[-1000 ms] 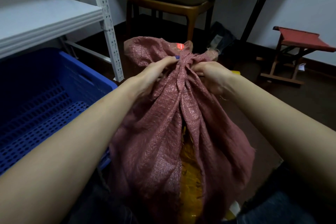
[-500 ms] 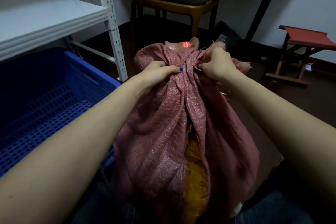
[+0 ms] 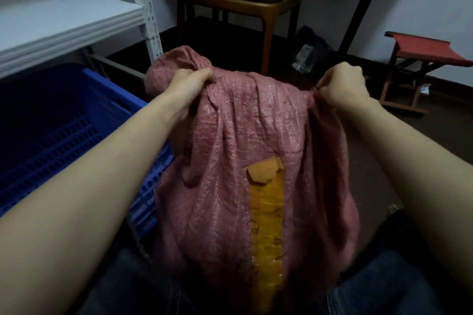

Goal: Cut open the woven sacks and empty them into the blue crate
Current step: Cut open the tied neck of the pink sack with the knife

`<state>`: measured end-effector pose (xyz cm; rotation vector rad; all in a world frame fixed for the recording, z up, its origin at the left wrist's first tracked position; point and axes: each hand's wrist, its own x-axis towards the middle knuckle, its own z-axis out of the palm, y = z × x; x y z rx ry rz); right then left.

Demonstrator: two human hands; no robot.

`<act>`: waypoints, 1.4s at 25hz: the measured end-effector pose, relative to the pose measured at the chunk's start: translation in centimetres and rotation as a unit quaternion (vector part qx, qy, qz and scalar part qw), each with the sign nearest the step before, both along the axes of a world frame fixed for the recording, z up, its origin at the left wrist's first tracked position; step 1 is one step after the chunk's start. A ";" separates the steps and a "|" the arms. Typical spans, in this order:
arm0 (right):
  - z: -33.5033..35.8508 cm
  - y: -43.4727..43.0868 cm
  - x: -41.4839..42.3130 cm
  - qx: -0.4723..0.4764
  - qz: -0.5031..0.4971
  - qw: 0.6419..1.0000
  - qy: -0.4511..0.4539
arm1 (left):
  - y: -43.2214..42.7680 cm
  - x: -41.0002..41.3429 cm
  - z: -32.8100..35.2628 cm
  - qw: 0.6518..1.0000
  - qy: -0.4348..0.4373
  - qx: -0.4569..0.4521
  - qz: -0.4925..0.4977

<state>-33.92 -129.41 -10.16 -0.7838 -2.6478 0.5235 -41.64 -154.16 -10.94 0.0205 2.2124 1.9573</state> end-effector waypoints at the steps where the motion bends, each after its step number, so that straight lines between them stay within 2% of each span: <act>1: 0.0 0.5 0.3 0.010 -0.023 1.000 -0.003 | 0.0 0.0 0.2 1.000 -0.004 0.021 0.018; 3: -0.1 1.5 0.9 0.020 -0.066 0.998 -0.011 | 0.0 0.2 0.5 0.998 -0.005 0.050 0.041; 5: -0.1 1.8 1.2 -0.024 -0.071 0.997 -0.006 | 0.3 0.2 0.4 0.998 -0.004 0.042 0.038; 8: 0.2 0.3 0.9 -0.205 -0.018 0.979 -0.008 | 1.0 0.7 0.0 0.999 -0.035 0.034 0.001; 10: 0.4 -1.6 0.5 -0.354 0.018 0.935 -0.004 | 1.5 1.2 -0.5 0.995 -0.069 0.014 -0.073; 11: 0.5 -2.5 0.4 -0.388 0.041 0.921 -0.007 | 1.8 1.6 -0.9 0.990 -0.083 -0.009 -0.117; 14: 0.5 -5.0 0.1 -0.376 0.113 0.919 -0.018 | 3.1 3.5 -1.7 0.974 -0.099 -0.036 -0.202; 18: 0.5 -6.8 0.3 -0.425 0.179 0.887 0.001 | 4.3 4.9 -2.3 0.975 -0.069 0.028 -0.210; 21: 0.9 -6.1 0.8 -0.503 0.200 0.841 0.016 | 4.4 3.9 -2.5 0.981 -0.004 -0.032 -0.190; 22: 1.0 -5.8 0.9 -0.512 0.200 0.835 0.017 | 4.5 3.4 -2.7 0.983 0.021 -0.067 -0.171; 23: 0.8 -5.6 0.8 -0.492 0.192 0.849 0.018 | 4.8 2.9 -2.8 0.984 0.041 -0.102 -0.141; 24: 0.5 -5.4 0.6 -0.417 0.180 0.891 0.012 | 5.1 2.9 -2.7 0.985 0.054 -0.118 -0.110; 25: 0.0 -5.1 0.3 -0.284 0.168 0.944 0.001 | 5.4 2.9 -2.5 0.987 0.066 -0.121 -0.088; 26: -0.5 -4.9 0.1 -0.131 0.157 0.979 -0.019 | 5.7 2.9 -2.2 0.988 0.078 -0.113 -0.072; 27: -1.2 -4.8 0.0 -0.005 0.150 0.988 -0.042 | 5.9 2.9 -2.2 0.988 0.094 -0.109 -0.058; 28: -1.8 -4.8 -0.1 0.066 0.145 0.985 -0.066 | 5.9 2.5 -2.2 0.988 0.108 -0.102 -0.049; 31: -2.6 -4.8 -0.3 0.105 0.119 0.983 -0.094 | 5.4 2.7 -1.5 0.987 0.124 -0.088 -0.050; 35: -1.8 -3.4 0.1 0.120 0.025 0.988 -0.098 | 4.4 2.8 -0.6 0.985 0.152 -0.056 -0.063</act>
